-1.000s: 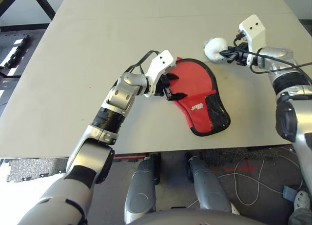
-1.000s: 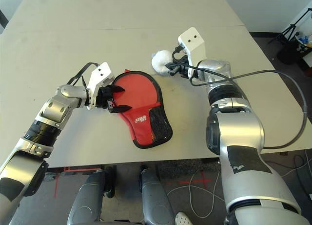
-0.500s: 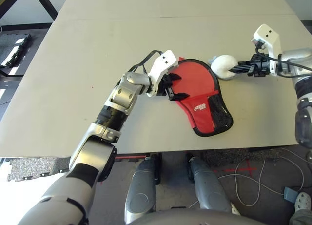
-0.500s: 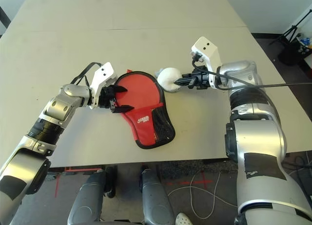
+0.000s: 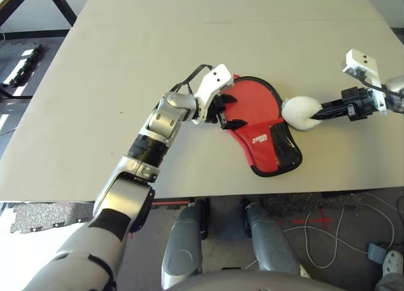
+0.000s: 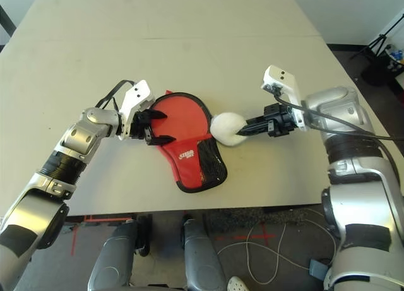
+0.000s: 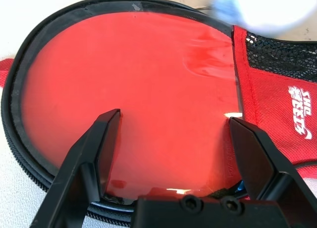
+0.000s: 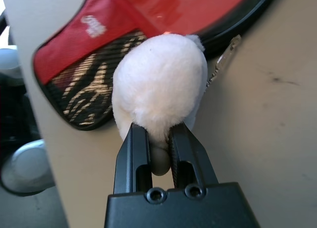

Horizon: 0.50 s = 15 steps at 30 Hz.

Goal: Store the ping-pong paddle in its case and zip it.

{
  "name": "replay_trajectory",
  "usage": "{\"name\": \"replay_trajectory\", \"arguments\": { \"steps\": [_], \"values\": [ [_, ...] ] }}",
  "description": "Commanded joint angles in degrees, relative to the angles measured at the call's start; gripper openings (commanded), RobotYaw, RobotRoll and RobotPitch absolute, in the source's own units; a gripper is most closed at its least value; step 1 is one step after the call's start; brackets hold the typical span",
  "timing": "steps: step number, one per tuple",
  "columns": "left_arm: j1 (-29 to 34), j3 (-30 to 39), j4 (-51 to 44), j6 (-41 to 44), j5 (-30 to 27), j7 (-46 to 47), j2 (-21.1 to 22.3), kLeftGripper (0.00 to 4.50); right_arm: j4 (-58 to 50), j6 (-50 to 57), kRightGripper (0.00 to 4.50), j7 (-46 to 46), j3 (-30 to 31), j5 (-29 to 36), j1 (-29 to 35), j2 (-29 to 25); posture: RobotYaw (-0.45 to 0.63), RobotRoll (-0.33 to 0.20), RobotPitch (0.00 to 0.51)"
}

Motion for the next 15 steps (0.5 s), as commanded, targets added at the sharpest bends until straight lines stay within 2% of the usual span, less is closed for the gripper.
{"name": "replay_trajectory", "arguments": {
  "steps": [1, 6, 15],
  "values": [
    [2.0, -2.59, 2.82, 1.26, 1.25, -0.32, -0.55, 4.5, -6.05, 2.04, 0.31, 0.71, 5.88, 7.45, 1.85, -3.99, -0.09, 0.0, 0.275],
    [1.86, -2.54, 3.09, 1.16, 1.33, -0.2, -0.79, 4.5, -12.4, 2.93, 0.31, 0.71, 11.46, 13.65, 3.32, -8.84, -0.09, 0.0, 0.276],
    [1.6, -2.44, 3.6, 0.76, 1.45, 0.01, -0.98, 4.5, -20.94, 2.04, 0.31, 0.71, 19.36, 19.43, 5.2, -15.55, -0.09, 0.0, 0.278]
  ]
}}
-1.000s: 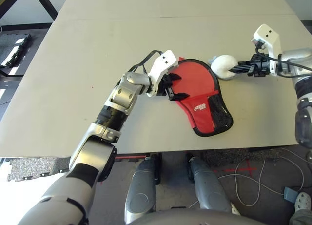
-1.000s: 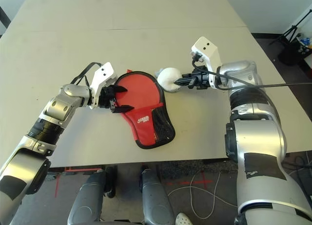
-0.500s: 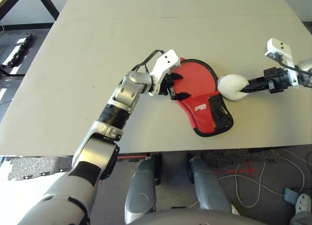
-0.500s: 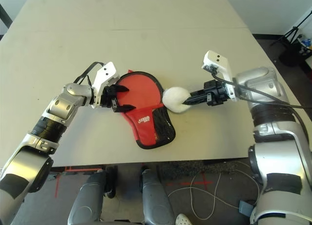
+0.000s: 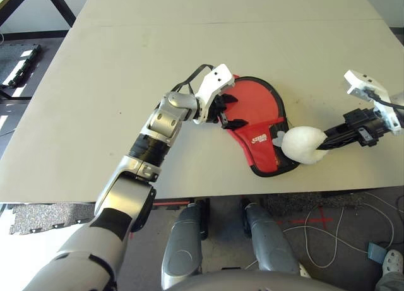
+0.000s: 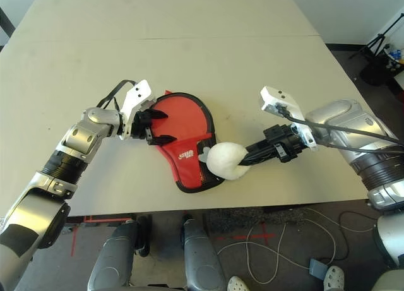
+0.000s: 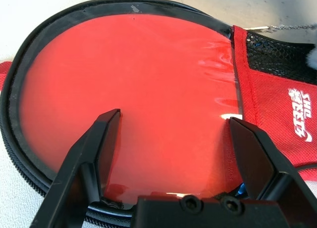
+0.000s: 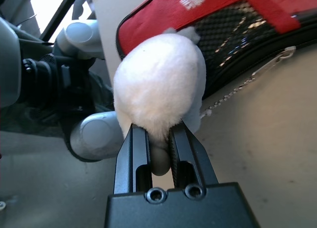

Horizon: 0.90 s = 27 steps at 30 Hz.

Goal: Store the ping-pong paddle in its case and zip it.

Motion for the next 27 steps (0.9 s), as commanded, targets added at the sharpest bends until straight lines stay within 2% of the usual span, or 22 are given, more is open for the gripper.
{"name": "replay_trajectory", "arguments": {
  "steps": [1, 6, 12, 14, 16, 25, 27],
  "values": [
    [1.79, -2.37, 3.17, 1.24, 1.34, -0.04, -0.49, 4.5, -4.46, -0.66, 0.31, 0.81, 4.23, 2.33, 1.57, -3.17, -0.09, 0.0, 0.278],
    [1.63, -2.32, 3.6, 0.88, 1.38, 0.04, -0.61, 4.5, -8.03, -1.83, 0.31, 0.81, 7.44, 3.24, 2.33, -6.05, -0.09, 0.0, 0.278],
    [1.42, -2.28, 4.25, 0.32, 1.45, 0.09, -0.74, 4.5, -6.02, -2.87, 0.31, 0.81, 7.01, 1.87, 1.34, -5.0, -0.09, 0.0, 0.276],
    [1.37, -2.28, 4.4, 0.11, 1.45, 0.07, -0.74, 4.5, -4.12, -1.98, 1.05, 0.81, 6.2, 0.39, 0.22, -3.89, -0.09, 0.0, 0.275],
    [1.32, -2.31, 4.54, -0.06, 1.46, 0.03, -0.74, 4.5, -2.79, -1.07, 1.56, 0.81, 5.89, 0.38, -1.05, -3.48, -0.09, 0.0, 0.273],
    [1.41, -2.2, 4.3, -0.35, 1.43, -0.14, -0.33, 4.5, 3.72, 1.37, 4.42, 0.81, 4.22, 8.89, -6.77, -5.27, -0.08, 0.0, 0.269],
    [1.52, -2.08, 3.7, -0.32, 1.35, -0.23, -0.04, 4.5, 7.95, 1.5, 4.47, 0.81, 3.35, 8.9, -7.71, -3.77, -0.09, 0.0, 0.268]
  ]
}}
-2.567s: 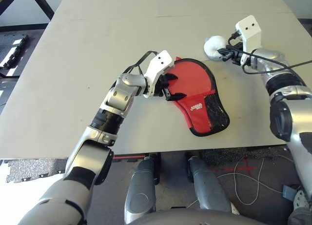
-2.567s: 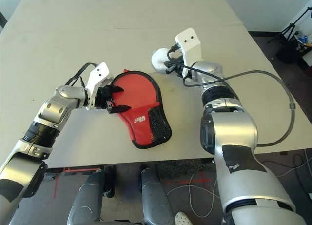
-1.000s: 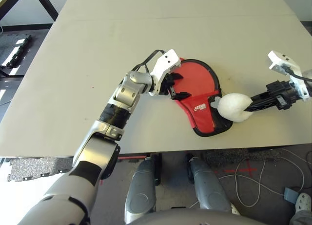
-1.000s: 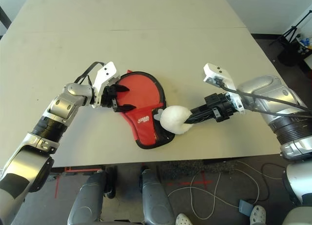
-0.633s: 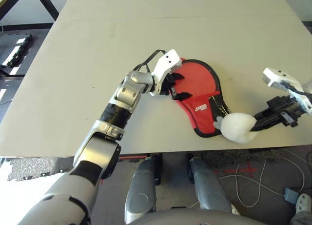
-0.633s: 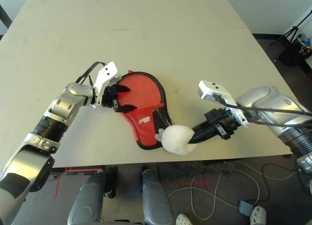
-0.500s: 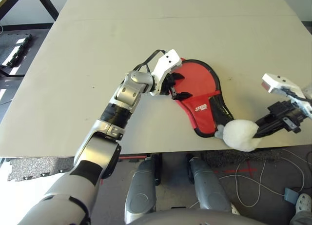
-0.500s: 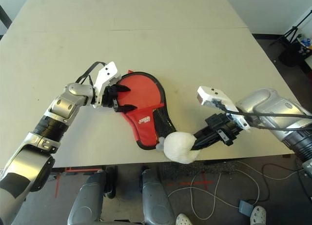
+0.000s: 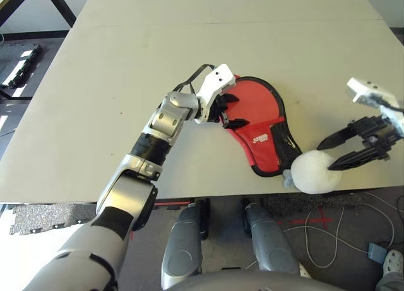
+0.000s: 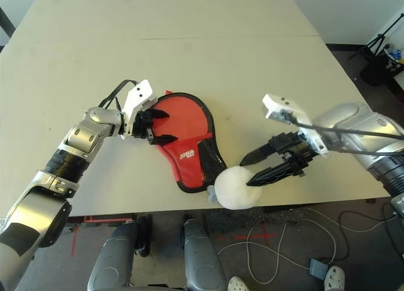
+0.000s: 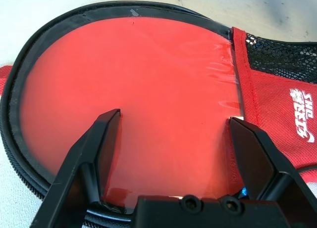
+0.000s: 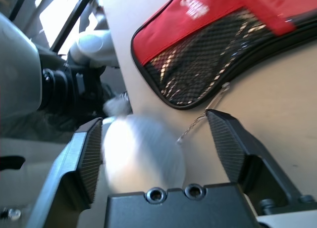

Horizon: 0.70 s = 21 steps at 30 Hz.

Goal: Store the ping-pong paddle in its case and zip it.

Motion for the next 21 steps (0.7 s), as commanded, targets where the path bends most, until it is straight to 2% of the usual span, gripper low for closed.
{"name": "replay_trajectory", "arguments": {
  "steps": [1, 3, 7, 10, 15, 21],
  "values": [
    [2.21, -1.93, 1.16, 1.59, 1.23, -0.48, 0.63, 4.5, 6.9, 0.37, 4.47, 0.62, -2.31, 0.75, -1.68, 1.82, -0.09, 0.0, 0.267],
    [2.27, -1.42, -0.58, 1.56, 0.87, -0.65, 1.42, 4.5, 11.32, 0.39, 4.47, 0.62, -5.2, 0.29, -2.21, 4.61, -0.08, 0.0, 0.267],
    [2.18, 0.62, -4.33, 2.31, -1.3, -2.04, 3.44, 4.5, 23.38, -2.46, 4.47, -0.2, -14.5, -6.17, -3.37, 14.02, -0.08, 0.0, 0.268],
    [1.69, 4.92, -8.25, 4.15, -4.69, -2.19, 5.63, 4.5, 33.02, -5.91, 4.47, -7.8, -22.79, -10.22, -4.81, 20.67, -0.07, 0.0, 0.269],
    [1.9, 13.17, -13.4, 8.12, -9.99, 0.65, 9.4, 4.5, 41.23, -13.48, 4.47, -18.89, -33.74, -15.85, -4.47, 26.02, -0.06, 0.0, 0.268],
    [3.75, 22.69, -15.69, 9.41, -14.03, 7.38, 12.39, 4.5, 46.03, -20.05, 4.47, -30.13, -43.67, -20.27, -4.13, 29.26, -0.05, 0.0, 0.263]
  ]
}}
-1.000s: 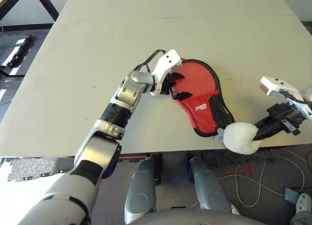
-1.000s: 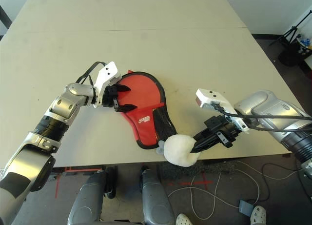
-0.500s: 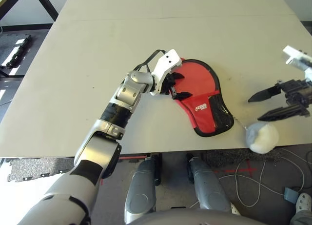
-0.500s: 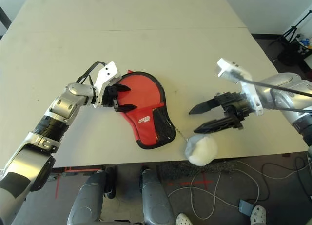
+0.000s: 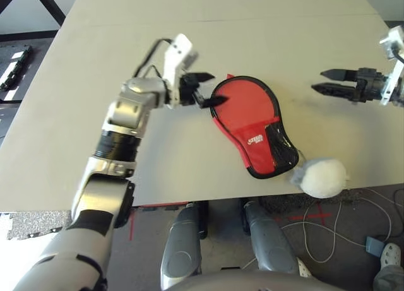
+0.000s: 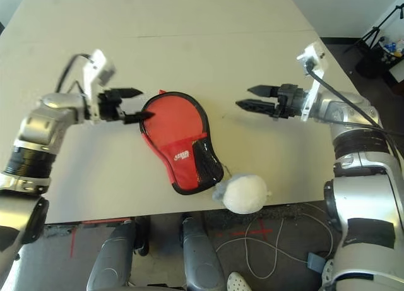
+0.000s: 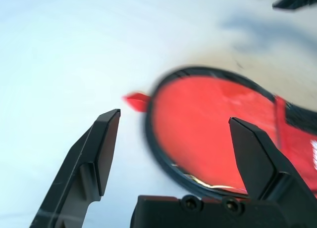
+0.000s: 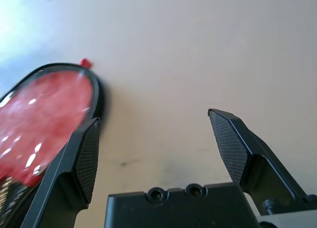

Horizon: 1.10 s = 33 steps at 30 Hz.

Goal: Store the ping-pong paddle in its case and zip it.

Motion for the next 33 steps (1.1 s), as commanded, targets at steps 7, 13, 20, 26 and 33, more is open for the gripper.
{"name": "replay_trajectory", "arguments": {
  "steps": [7, 13, 20, 26, 33],
  "values": [
    [5.7, 15.56, 2.61, -7.46, -2.8, 17.57, -0.15, 4.5, 6.54, -10.01, 4.47, -20.53, -14.58, -4.79, 0.9, 2.77, -0.03, 0.0, 0.263],
    [9.33, 23.8, 5.25, -16.96, -3.34, 30.1, -2.31, 4.5, 7.66, -16.53, 4.47, -29.25, -20.72, -6.45, 2.63, 3.51, -0.01, 0.0, 0.262],
    [13.66, 25.5, 9.49, -25.96, -2.93, 35.88, -2.32, 4.5, 8.42, -20.69, 4.47, -35.09, -24.3, -8.62, 4.83, 4.38, -0.01, 0.0, 0.258],
    [14.97, 24.81, 11.19, -28.04, -3.83, 37.47, -1.84, 4.5, 8.82, -21.01, 4.47, -36.46, -25.81, -9.76, 5.64, 4.51, -0.01, 0.0, 0.255],
    [15.39, 24.03, 11.94, -28.23, -4.04, 37.72, -1.72, 4.5, 8.77, -20.85, 4.47, -36.72, -26.54, -10.59, 5.89, 5.2, -0.01, 0.0, 0.255]
  ]
}}
